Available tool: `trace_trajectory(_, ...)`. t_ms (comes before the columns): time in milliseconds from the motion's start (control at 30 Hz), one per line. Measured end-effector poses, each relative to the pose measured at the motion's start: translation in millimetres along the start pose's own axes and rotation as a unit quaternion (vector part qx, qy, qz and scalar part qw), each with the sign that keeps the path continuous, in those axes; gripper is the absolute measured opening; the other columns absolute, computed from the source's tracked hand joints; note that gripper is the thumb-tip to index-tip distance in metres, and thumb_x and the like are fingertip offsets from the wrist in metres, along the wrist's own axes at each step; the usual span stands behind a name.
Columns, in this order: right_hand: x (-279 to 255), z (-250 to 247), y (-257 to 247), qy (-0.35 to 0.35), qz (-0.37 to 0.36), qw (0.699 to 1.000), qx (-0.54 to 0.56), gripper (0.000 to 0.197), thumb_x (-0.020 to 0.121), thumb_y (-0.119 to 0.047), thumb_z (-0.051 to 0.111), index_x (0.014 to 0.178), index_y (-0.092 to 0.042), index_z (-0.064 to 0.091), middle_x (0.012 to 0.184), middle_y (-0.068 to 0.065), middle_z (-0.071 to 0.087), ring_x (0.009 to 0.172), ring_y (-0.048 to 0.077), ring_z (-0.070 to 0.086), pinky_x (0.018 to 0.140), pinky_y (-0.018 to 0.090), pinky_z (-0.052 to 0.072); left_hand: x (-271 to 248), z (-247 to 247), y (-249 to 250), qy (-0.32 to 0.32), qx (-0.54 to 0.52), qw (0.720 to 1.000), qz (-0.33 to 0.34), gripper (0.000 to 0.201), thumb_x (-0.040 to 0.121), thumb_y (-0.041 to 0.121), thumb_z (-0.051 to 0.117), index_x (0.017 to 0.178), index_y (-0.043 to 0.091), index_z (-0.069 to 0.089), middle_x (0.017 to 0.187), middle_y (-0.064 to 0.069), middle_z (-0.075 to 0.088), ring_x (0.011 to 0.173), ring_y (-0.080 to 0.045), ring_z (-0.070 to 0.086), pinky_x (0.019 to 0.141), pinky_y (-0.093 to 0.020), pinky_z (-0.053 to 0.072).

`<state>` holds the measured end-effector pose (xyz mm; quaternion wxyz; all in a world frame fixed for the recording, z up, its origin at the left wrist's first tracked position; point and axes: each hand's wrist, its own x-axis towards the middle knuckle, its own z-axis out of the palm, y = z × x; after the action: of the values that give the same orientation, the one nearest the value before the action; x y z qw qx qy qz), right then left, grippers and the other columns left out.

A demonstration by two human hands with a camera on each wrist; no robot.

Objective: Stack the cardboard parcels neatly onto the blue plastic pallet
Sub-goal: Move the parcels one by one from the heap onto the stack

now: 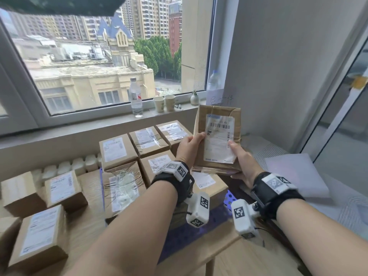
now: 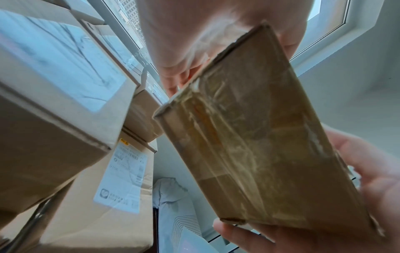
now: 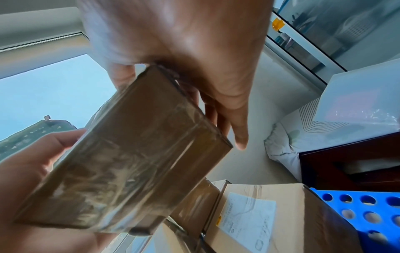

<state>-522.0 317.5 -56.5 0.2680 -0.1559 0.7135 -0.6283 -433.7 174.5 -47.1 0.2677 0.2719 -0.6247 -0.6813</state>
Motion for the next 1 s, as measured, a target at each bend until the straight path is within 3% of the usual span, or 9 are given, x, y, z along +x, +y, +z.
trace_trajectory(167, 41.4, -8.4, 3.0, 0.005, 0.002, 1.000, 0.011, 0.080, 0.056, -0.081, 0.064, 0.112, -0.024, 0.068, 0.106, 0.005, 0.074, 0.102, 0.030, 0.068, 0.092, 0.055, 0.053, 20.8, 8.8, 6.1, -0.006, 0.023, 1.000, -0.006, 0.047, 0.068, 0.054, 0.054, 0.085, 0.012, 0.067, 0.087, -0.009, 0.070, 0.080, -0.025, 0.064, 0.076, -0.040, 0.051)
trace_trajectory(267, 61.0, -13.6, -1.9, -0.014, -0.011, 0.999, 0.044, 0.081, 0.057, -0.073, 0.070, 0.119, -0.021, 0.064, 0.111, 0.005, 0.073, 0.103, 0.028, 0.069, 0.095, 0.053, 0.052, 29.4, 11.9, 4.6, 0.000, 0.073, 0.997, -0.015, 0.059, 0.055, 0.062, 0.051, 0.086, 0.013, 0.061, 0.085, -0.007, 0.060, 0.079, -0.020, 0.054, 0.075, -0.036, 0.041)
trace_trajectory(333, 80.1, -16.8, 0.4, -0.036, -0.007, 0.998, 0.049, 0.087, 0.055, -0.072, 0.074, 0.122, -0.018, 0.063, 0.110, 0.005, 0.074, 0.103, 0.027, 0.070, 0.100, 0.052, 0.049, 36.4, 11.2, 3.1, 0.003, 0.120, 0.992, -0.023, 0.068, 0.054, 0.065, 0.048, 0.093, 0.012, 0.065, 0.088, -0.007, 0.061, 0.080, -0.020, 0.053, 0.077, -0.037, 0.043)
trace_trajectory(433, 106.3, -14.0, 6.7, -0.082, 0.017, 0.995, 0.048, 0.093, 0.051, -0.075, 0.076, 0.123, -0.017, 0.063, 0.109, 0.007, 0.074, 0.102, 0.029, 0.070, 0.100, 0.052, 0.049, 42.1, 3.3, -2.6, 0.019, 0.194, 0.981, -0.025, 0.049, 0.077, 0.060, 0.048, 0.085, 0.015, 0.067, 0.079, 0.000, 0.059, 0.076, -0.018, 0.052, 0.072, -0.031, 0.045)
trace_trajectory(500, 112.9, -7.0, 8.2, -0.099, 0.032, 0.993, 0.047, 0.083, 0.061, -0.068, 0.075, 0.123, -0.014, 0.063, 0.109, 0.010, 0.074, 0.102, 0.031, 0.070, 0.096, 0.049, 0.052, 43.7, -5.2, -8.3, 0.045, 0.212, 0.976, -0.028, 0.037, 0.089, 0.055, 0.050, 0.076, 0.023, 0.066, 0.077, 0.004, 0.060, 0.075, -0.016, 0.053, 0.068, -0.027, 0.043)
trace_trajectory(667, 129.0, 10.0, 21.0, -0.166, 0.087, 0.982, -0.014, 0.056, 0.083, -0.052, 0.068, 0.114, -0.006, 0.066, 0.104, 0.014, 0.074, 0.094, 0.032, 0.071, 0.075, 0.036, 0.059, 43.0, -30.6, -14.7, 0.150, 0.240, 0.958, -0.042, 0.037, 0.094, 0.049, 0.049, 0.094, 0.019, 0.071, 0.084, 0.003, 0.064, 0.082, -0.016, 0.056, 0.075, -0.028, 0.041)
trace_trajectory(767, 137.3, 12.3, 34.2, -0.192, 0.128, 0.971, -0.060, 0.041, 0.094, -0.042, 0.058, 0.108, -0.005, 0.068, 0.101, 0.015, 0.074, 0.095, 0.032, 0.070, 0.087, 0.043, 0.056, 37.9, -41.3, -26.6, 0.187, 0.268, 0.942, -0.071, 0.039, 0.090, 0.039, 0.059, 0.122, 0.017, 0.065, 0.118, 0.001, 0.065, 0.100, -0.013, 0.055, 0.086, -0.026, 0.040)
trace_trajectory(900, 147.9, 17.1, 52.4, -0.211, 0.169, 0.958, -0.098, 0.049, 0.088, -0.052, 0.062, 0.108, -0.007, 0.069, 0.100, 0.015, 0.075, 0.095, 0.035, 0.070, 0.089, 0.046, 0.053, 34.1, -42.5, -40.9, 0.204, 0.294, 0.928, -0.107, 0.047, 0.086, 0.025, 0.063, 0.132, 0.022, 0.058, 0.133, -0.003, 0.057, 0.115, -0.018, 0.055, 0.098, -0.033, 0.045)
trace_trajectory(1000, 168.4, 20.7, 76.5, -0.229, 0.189, 0.943, -0.153, 0.084, 0.050, -0.073, 0.071, 0.107, -0.011, 0.070, 0.102, 0.015, 0.075, 0.103, 0.043, 0.067, 0.095, 0.057, 0.050, 35.5, -42.4, -45.0, 0.207, 0.299, 0.925, -0.112, 0.051, 0.084, 0.020, 0.067, 0.134, 0.022, 0.056, 0.139, -0.004, 0.054, 0.128, -0.020, 0.050, 0.104, -0.035, 0.041)
